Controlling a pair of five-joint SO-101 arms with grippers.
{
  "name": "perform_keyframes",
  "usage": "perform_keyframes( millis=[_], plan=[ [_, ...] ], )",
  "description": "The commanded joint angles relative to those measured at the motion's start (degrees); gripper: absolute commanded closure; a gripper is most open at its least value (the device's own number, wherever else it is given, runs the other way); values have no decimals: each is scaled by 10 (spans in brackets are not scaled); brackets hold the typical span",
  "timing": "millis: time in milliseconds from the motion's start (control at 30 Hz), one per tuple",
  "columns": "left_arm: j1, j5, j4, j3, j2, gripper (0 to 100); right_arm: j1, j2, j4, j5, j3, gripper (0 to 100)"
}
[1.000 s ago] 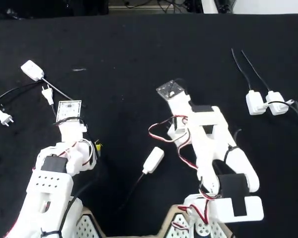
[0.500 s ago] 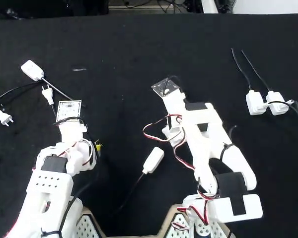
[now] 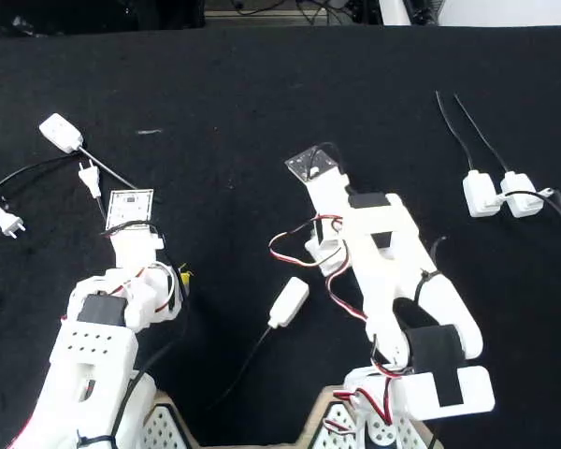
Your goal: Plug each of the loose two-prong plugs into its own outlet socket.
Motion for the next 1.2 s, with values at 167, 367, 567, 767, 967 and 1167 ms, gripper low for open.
perform_keyframes(
  millis=[167,367,567,767,967,1167],
  plan=[
    [-1,4,0,-38,-6,805,-4,-109,69,1,-34,988],
    [-6,4,1,-80,-6,805,-78,-295,98,-4,-19,988],
    [-7,27,3,-98,-22,805,-221,-377,-56,-69,85,988],
    [-7,47,68,-84,-188,805,-331,-388,-210,-77,193,988],
    [-7,42,92,-5,-409,805,-381,-391,-231,-110,209,988],
    [-6,23,105,3,-418,805,-429,-395,-232,-110,212,988]
  ],
)
